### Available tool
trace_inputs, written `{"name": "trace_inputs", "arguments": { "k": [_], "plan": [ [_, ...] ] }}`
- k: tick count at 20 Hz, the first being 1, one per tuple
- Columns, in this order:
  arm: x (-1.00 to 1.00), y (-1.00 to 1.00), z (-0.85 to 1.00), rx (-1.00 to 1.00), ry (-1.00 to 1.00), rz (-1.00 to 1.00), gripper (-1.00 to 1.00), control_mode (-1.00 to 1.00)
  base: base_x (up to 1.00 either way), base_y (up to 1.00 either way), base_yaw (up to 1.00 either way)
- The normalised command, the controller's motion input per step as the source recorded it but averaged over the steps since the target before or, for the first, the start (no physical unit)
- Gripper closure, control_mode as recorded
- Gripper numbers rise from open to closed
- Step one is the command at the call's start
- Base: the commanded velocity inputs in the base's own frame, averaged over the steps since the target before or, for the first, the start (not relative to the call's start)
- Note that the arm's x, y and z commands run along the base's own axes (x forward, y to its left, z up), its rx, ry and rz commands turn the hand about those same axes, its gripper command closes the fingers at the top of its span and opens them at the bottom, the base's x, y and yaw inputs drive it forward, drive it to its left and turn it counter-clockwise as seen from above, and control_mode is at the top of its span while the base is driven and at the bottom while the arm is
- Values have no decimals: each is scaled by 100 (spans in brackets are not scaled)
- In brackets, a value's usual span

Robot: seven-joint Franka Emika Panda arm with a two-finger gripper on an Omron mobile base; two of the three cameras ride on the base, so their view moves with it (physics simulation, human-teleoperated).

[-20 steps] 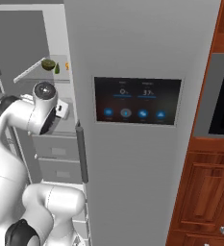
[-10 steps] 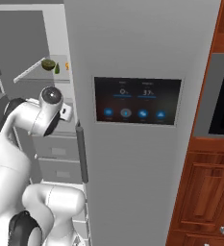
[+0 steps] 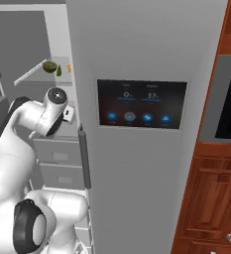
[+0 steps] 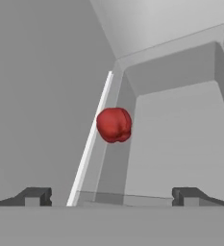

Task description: Take the shrimp and bell pepper from the second highest rack and move them to the highest rack where the kiwi and lemon wedge are located, to maximize freezer space. Close the freezer door after rearranging.

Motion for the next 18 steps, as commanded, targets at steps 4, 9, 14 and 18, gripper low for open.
{"name": "trace_inputs", "arguments": {
  "k": [4,9,14,18],
  "plan": [
    [12,28,-10,0,3,5,-100,-100,0,0,0],
    [12,17,-19,0,0,4,-100,-100,0,0,0],
    [20,12,-22,0,0,3,-100,-100,0,0,0],
    [23,6,-12,0,0,2,-100,-100,0,0,0]
  ]
}}
